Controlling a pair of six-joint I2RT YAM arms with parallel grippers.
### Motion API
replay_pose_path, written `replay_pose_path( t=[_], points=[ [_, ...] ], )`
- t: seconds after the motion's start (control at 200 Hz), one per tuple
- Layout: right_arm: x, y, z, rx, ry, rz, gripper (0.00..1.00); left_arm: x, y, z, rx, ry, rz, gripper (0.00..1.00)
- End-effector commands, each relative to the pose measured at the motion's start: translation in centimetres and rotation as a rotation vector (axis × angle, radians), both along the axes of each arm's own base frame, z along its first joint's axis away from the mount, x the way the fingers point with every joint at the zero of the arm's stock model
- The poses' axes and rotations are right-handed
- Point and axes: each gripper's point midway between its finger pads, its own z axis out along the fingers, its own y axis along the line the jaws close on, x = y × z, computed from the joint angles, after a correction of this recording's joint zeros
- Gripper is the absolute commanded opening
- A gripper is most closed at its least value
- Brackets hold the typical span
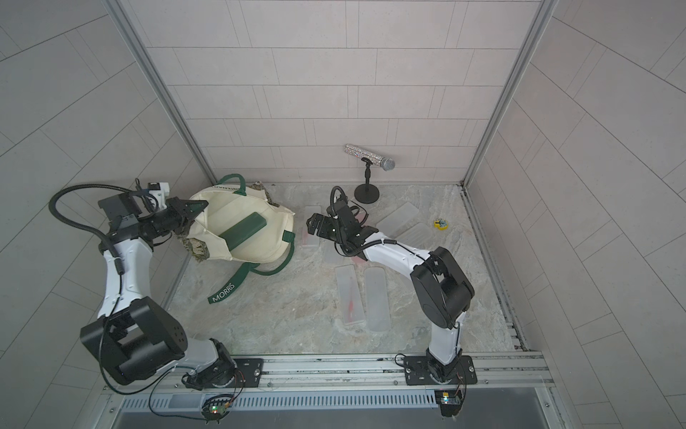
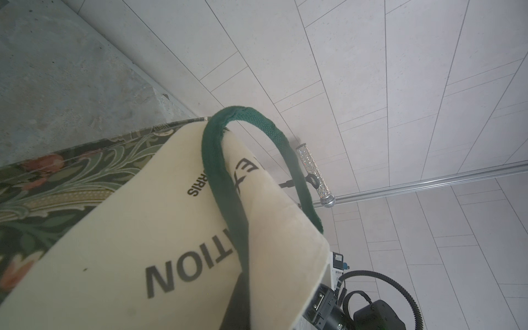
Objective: Take out the pencil case from the canvas bag
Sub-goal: Place the pencil case at the center of the board, then pick up the pencil case from the canvas bag.
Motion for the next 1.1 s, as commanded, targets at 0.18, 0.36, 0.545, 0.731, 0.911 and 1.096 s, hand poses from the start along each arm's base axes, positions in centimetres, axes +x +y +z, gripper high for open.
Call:
replay_pose_path(
  t=[0.18, 0.36, 0.545, 0.731, 0.911, 1.096],
  points=[
    [-3.2, 2.0, 9.7, 0.085, -0.249, 0.019, 1.00, -1.1, -3.4, 4.3, 0.041, -0.140, -0.098, 0.00],
    [-6.3, 4.3, 12.6, 0.045, -0.364, 0.079, 1.00, -1.1, -5.7, 4.4, 0.034, -0.133, -0.156, 0.00],
    [-9.0, 7.3, 13.5, 0.046, -0.434, 0.152, 1.00, -1.4, -7.9, 4.8, 0.054, -0.126, -0.207, 0.00],
    [-10.8, 9.6, 12.5, 0.031, -0.453, 0.199, 1.00, -1.7, -9.8, 5.0, 0.063, -0.136, -0.253, 0.00],
    [-12.4, 11.5, 9.9, -0.019, -0.437, 0.214, 1.00, -1.6, -10.6, 3.8, 0.043, -0.114, -0.294, 0.00],
    [-13.2, 13.4, 5.5, -0.044, -0.364, 0.201, 0.99, -1.8, -10.8, 2.5, 0.066, -0.113, -0.313, 0.00]
  ],
)
